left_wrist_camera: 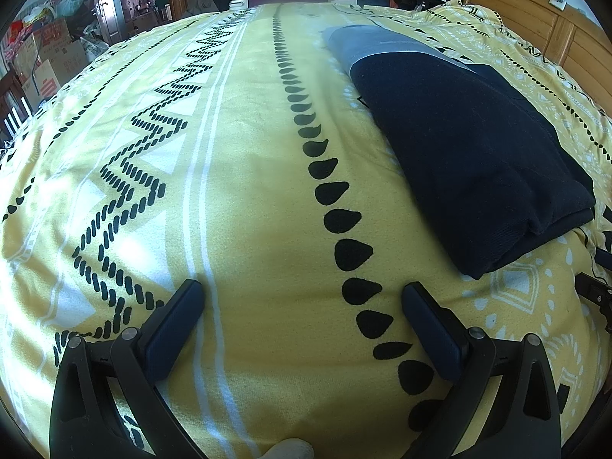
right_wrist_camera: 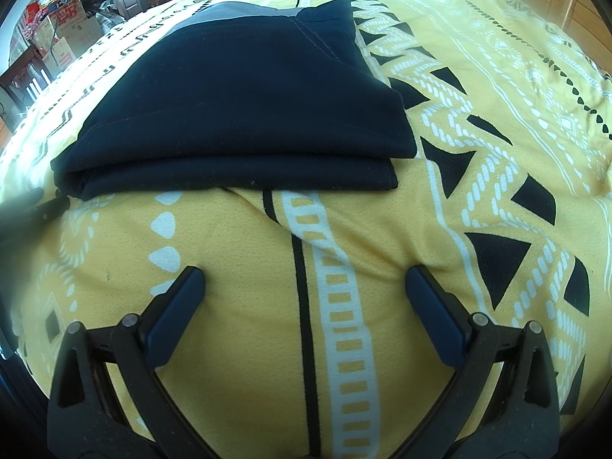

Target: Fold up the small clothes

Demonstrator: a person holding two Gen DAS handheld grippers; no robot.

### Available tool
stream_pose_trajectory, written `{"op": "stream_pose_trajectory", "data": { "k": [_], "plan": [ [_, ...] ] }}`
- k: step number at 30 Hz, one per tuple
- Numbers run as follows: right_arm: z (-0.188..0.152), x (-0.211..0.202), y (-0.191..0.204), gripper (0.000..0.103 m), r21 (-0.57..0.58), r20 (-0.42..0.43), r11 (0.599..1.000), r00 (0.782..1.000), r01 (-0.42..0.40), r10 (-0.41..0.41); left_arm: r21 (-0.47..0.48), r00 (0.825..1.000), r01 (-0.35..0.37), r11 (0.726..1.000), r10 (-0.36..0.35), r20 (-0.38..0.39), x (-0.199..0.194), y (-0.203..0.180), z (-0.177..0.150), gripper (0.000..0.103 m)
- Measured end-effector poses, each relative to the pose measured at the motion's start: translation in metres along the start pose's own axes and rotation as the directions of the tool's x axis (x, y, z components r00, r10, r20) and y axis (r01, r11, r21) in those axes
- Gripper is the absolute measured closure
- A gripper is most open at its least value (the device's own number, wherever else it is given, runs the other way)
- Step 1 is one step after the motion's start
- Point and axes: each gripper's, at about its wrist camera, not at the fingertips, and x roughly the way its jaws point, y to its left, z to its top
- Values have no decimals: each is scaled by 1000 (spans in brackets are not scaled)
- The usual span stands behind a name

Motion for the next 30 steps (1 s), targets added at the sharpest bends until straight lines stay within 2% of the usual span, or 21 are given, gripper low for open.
{"op": "stream_pose_trajectory", "data": {
  "k": [10, 18, 22, 27, 28, 30],
  "plan": [
    [5, 4, 0, 0, 42, 12, 999, 1000, 22, -23, 10, 999, 18, 1000, -18, -47, 2, 2, 6, 0],
    [7, -14, -1, 0, 73, 37, 997, 999, 24, -27, 9, 1000, 17, 1000, -17, -21, -2, 0, 8, 0],
    [17, -60, 12, 0, 38, 131, 997, 989, 60, -64, 27, 992, 124, 992, -124, -16, -20, -3, 10, 0],
    [30, -130, 34, 0, 2, 239, 998, 969, 59, -58, 65, 985, 117, 991, -124, 121, -82, -17, 25, 0],
    [32, -141, 37, 0, -2, 253, 998, 966, 62, -59, 62, 979, 112, 992, -120, 162, -101, -19, 30, 0],
    [38, -167, 44, 0, -3, 281, 997, 957, 77, -73, 68, 958, 83, 994, -98, 270, -148, -26, 39, 0]
  ]
}}
